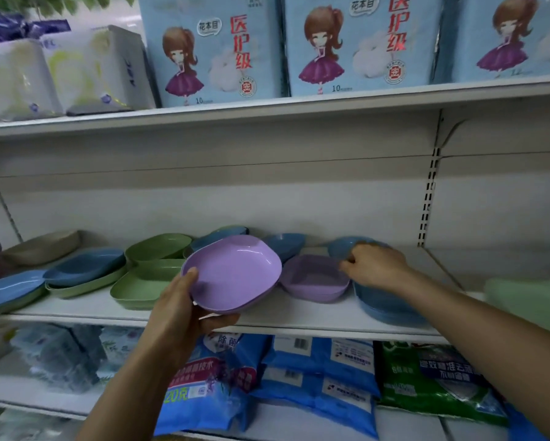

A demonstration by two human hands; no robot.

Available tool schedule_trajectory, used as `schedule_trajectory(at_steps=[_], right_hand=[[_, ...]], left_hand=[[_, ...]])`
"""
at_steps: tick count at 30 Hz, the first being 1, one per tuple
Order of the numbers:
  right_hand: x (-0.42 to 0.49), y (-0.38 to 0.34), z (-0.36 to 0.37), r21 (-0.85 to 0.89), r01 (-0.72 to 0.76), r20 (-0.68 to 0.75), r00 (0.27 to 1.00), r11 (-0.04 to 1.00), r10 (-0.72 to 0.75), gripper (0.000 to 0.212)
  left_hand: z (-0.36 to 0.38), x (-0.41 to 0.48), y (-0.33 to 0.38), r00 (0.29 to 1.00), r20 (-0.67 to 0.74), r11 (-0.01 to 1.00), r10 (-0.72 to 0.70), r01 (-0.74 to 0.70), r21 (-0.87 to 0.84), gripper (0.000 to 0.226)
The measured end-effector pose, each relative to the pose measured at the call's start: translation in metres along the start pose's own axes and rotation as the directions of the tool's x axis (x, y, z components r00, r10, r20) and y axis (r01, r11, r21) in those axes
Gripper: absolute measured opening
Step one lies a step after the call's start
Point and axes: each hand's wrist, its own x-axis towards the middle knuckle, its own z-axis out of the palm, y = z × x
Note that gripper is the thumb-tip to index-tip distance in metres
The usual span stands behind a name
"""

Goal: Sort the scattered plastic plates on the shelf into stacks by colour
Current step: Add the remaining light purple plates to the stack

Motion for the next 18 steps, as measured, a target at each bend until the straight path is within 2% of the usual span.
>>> schedule_trajectory(at_steps=[2,6,9,14,18], right_hand=[[0.007,-0.011,0.009,-0.094,-0.046,-0.015,0.999,0.994,0.045,0.031],[0.021,-0.028,0.017,-0.244,-0.205,0.066,0.972,0.948,0.227,0.034],[0.024,-0.034,0.018,-0.298,-0.265,0.034,0.957,0.917,0.288,0.036],[0.020,-0.041,0.018,-0.276,-0.378,0.051,0.912,0.884,0.406,0.038],[0.018,-0.038,0.020,-0.073,-0.473,0.085,0.874,0.878,0.478,0.039]], left_hand=[[-0.015,0.006,0.004,1.000,0.004,1.000,-0.006,0.006,0.018,0.032],[-0.039,0.017,0.012,0.999,0.028,0.999,-0.029,0.028,0.033,0.029],[-0.053,0.024,0.017,0.997,0.073,0.998,-0.035,0.032,0.049,0.028],[-0.071,0.034,0.020,0.991,0.119,0.997,-0.054,0.047,0.056,0.030],[-0.079,0.036,0.022,0.987,0.147,0.995,-0.066,0.054,0.089,0.025]])
